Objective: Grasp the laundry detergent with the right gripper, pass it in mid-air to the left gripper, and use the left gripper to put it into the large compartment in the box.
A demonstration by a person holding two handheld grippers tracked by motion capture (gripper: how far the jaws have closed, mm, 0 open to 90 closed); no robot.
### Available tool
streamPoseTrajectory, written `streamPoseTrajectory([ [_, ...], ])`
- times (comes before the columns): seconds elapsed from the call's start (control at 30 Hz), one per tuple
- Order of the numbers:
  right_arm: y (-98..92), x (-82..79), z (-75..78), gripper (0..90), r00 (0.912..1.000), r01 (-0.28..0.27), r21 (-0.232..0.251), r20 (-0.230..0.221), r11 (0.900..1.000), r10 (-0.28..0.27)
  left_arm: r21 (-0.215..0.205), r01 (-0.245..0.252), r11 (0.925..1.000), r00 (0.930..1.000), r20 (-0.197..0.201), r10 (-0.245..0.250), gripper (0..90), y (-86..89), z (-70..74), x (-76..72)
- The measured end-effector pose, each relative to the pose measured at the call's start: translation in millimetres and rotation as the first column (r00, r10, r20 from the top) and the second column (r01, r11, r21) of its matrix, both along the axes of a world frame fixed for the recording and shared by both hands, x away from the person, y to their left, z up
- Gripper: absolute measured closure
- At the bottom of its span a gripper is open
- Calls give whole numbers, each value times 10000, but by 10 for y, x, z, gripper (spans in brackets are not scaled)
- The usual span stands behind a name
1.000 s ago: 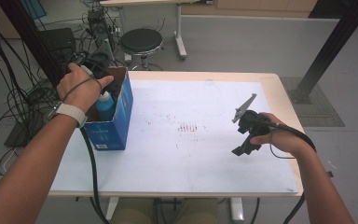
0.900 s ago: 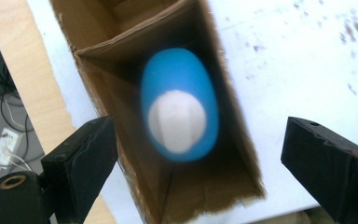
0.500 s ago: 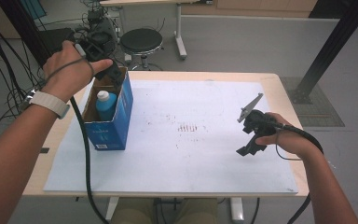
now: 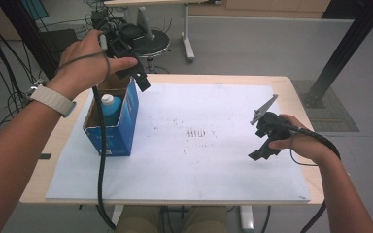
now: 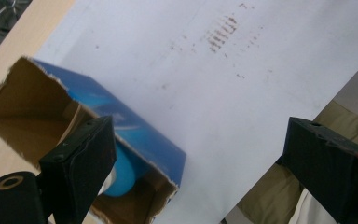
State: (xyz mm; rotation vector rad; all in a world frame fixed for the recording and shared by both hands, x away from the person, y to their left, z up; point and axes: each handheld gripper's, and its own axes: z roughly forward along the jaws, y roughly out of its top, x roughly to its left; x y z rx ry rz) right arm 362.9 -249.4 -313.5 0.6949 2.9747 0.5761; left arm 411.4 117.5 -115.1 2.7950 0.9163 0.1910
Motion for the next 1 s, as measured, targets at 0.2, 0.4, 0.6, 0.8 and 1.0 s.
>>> streamPoseTrajectory([
  [0.2,26,11,1,82,10000,14,-38,-23,10000,-14,-45,781,9969,9969,-100,-781,104,-177,-53,-36],
  [0.4,12,-9,38,82,9999,-2,67,144,10000,1,26,1430,9897,9897,-78,-1429,107,-311,-122,-80],
  [0.6,21,-39,46,82,9995,-117,263,304,9996,109,66,1963,9805,9805,-155,-1961,106,-383,-206,-105],
  [0.8,29,-48,44,82,9996,-87,196,256,9998,82,239,2356,9715,9717,-208,-2352,106,-394,-295,-89],
  [1.0,22,-54,44,82,9997,4,207,263,9998,-9,402,2780,9597,9604,-330,-2768,106,-382,-362,-53],
])
